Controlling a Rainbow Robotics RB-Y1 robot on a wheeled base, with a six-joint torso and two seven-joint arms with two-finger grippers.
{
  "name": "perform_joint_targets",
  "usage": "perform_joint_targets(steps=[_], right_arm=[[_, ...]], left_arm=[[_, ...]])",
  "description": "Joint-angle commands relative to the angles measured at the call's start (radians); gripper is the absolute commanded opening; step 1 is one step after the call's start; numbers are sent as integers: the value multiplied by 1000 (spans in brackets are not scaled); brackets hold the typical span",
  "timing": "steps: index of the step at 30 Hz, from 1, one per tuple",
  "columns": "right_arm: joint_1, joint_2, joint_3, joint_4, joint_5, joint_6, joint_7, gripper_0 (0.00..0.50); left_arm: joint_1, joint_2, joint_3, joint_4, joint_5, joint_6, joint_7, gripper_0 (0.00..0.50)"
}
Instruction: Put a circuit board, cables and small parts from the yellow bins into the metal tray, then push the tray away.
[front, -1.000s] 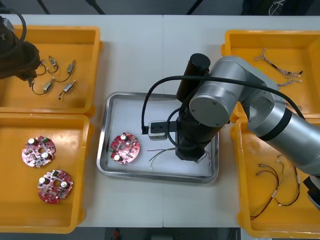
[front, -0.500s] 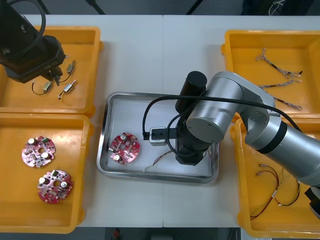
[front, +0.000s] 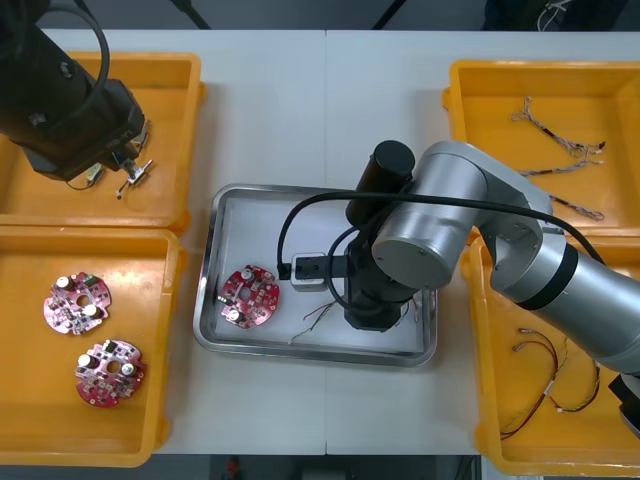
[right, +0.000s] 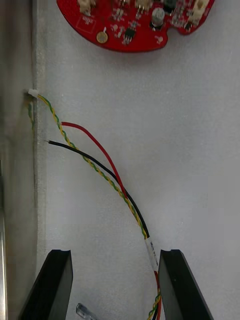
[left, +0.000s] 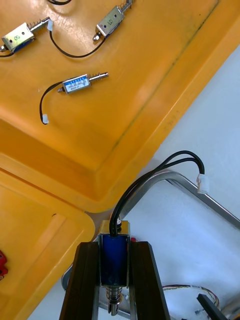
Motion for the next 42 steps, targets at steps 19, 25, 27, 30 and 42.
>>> perform_joint_targets(steps=[19, 25, 27, 30, 42], right_arm=[[-60, -40, -315, -113, -199, 224, -263, 500], [-61, -47, -444, -154, -200, 309, -426, 500], [-61, -57, -493, -168, -202, 309, -488, 500], [-61, -69, -553, -178, -206, 309, -570, 500], [-49, -179, -728, -159, -240, 309, -895, 500]], left_arm=[[4, -7, -11, -25, -43, -10, 2, 0], [4, -5, -9, -25, -46, -10, -1, 0], [4, -4, -11, -25, -46, -10, -3, 0], [4, -4, -11, -25, -47, -10, -3, 0], [4, -4, -11, -25, -50, -10, -3, 0]])
